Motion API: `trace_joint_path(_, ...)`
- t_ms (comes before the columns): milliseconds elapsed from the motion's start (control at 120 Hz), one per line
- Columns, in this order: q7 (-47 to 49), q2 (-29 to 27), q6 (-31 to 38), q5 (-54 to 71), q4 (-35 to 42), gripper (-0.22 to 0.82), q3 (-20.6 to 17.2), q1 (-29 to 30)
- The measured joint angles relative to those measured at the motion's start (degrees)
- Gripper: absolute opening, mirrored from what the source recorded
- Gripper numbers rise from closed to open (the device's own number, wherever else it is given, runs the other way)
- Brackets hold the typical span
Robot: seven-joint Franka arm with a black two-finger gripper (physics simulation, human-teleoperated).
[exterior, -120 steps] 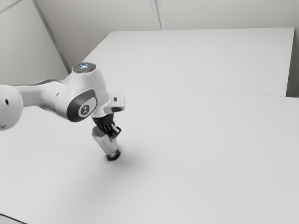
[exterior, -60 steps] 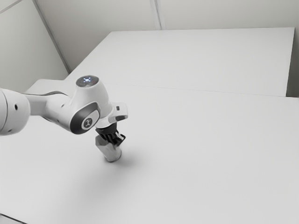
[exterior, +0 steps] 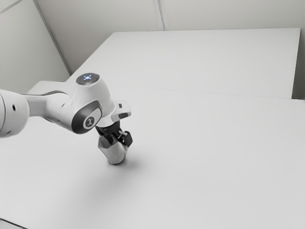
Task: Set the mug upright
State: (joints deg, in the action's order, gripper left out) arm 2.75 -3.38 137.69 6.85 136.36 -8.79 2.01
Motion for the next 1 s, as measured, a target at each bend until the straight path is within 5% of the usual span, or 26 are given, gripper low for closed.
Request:
trace_joint_path(367,0.56,-0.07,-14.12,-0.91,-10.63,0.57,0.0,0.1)
trace_joint_path(1000,1.08,0.77,-42.88,-2.72,-36.03,0.6,-0.06,-0.08)
